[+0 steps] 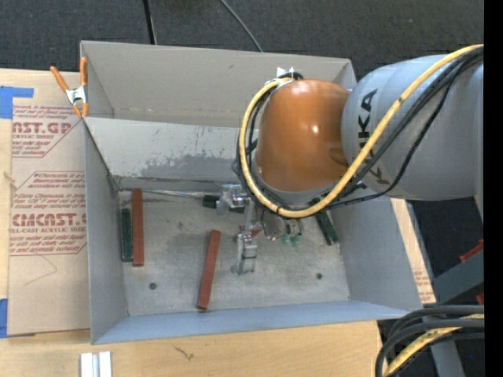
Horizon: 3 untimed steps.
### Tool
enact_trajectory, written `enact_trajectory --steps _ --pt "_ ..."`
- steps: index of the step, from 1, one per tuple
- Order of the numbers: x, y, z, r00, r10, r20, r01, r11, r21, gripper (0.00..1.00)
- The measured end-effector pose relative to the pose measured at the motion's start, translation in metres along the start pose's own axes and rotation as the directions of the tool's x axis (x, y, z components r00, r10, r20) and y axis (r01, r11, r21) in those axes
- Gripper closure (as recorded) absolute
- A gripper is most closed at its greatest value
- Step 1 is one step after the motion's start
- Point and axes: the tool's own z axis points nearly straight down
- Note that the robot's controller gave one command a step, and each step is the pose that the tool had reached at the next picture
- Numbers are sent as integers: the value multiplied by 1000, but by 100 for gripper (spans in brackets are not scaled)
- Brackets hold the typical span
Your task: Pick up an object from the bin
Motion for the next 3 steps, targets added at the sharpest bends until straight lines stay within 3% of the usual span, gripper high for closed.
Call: enact_trajectory --steps 1,2,3 --pt "-17 3 64 984 -180 1 180 984 0 0" --pt "14 22 134 927 -376 -6 376 927 -4 100" --pt "14 22 134 927 -376 -5 376 927 -4 100"
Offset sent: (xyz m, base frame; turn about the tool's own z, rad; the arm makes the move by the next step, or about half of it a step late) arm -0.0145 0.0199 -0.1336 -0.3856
